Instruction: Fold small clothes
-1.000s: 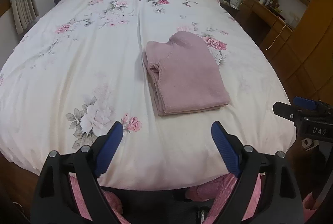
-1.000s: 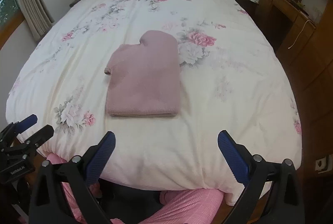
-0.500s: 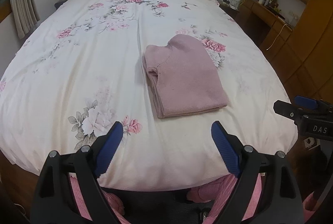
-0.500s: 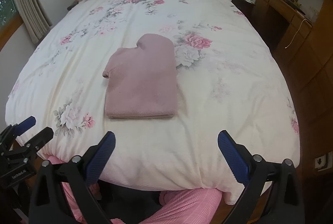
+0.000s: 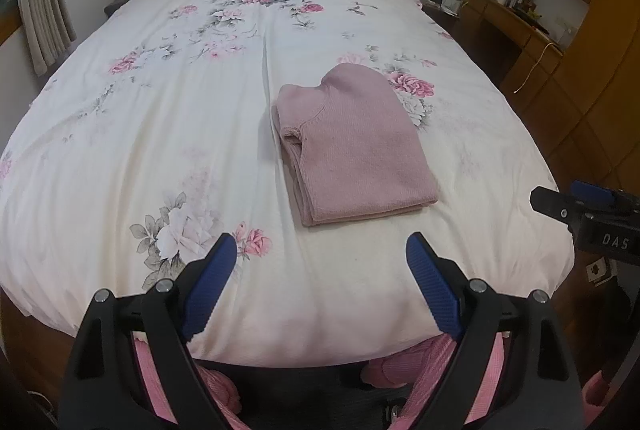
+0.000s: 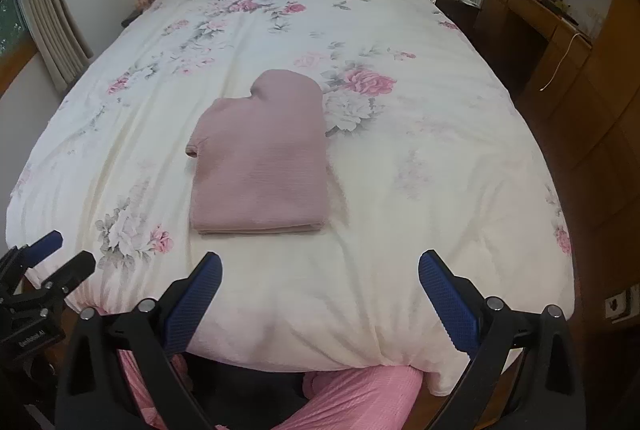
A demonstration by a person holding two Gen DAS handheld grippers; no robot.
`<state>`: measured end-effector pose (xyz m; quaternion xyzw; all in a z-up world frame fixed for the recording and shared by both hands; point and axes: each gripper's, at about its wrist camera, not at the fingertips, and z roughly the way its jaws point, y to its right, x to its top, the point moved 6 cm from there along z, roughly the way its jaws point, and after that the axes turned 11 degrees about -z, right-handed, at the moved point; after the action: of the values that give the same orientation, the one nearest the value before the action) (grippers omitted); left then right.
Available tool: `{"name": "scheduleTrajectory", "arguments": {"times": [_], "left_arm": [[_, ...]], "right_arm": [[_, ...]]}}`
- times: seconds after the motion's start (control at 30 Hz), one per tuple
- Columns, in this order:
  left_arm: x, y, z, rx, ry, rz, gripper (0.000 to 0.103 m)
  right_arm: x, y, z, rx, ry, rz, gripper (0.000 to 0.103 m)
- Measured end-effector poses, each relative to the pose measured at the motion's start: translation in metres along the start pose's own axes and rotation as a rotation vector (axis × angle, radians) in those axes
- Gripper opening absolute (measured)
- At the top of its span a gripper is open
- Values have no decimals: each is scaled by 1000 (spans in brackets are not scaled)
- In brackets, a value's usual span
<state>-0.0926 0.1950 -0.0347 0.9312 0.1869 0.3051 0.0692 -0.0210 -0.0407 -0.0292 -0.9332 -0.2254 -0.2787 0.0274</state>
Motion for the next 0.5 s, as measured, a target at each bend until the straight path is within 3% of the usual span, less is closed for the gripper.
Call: {"name": "scheduleTrajectory", "arguments": {"times": [0.5], "left_arm": [[0,0,0,0,1,2,86]], "right_arm": [[1,4,-1,0,-4,9,99]]}}
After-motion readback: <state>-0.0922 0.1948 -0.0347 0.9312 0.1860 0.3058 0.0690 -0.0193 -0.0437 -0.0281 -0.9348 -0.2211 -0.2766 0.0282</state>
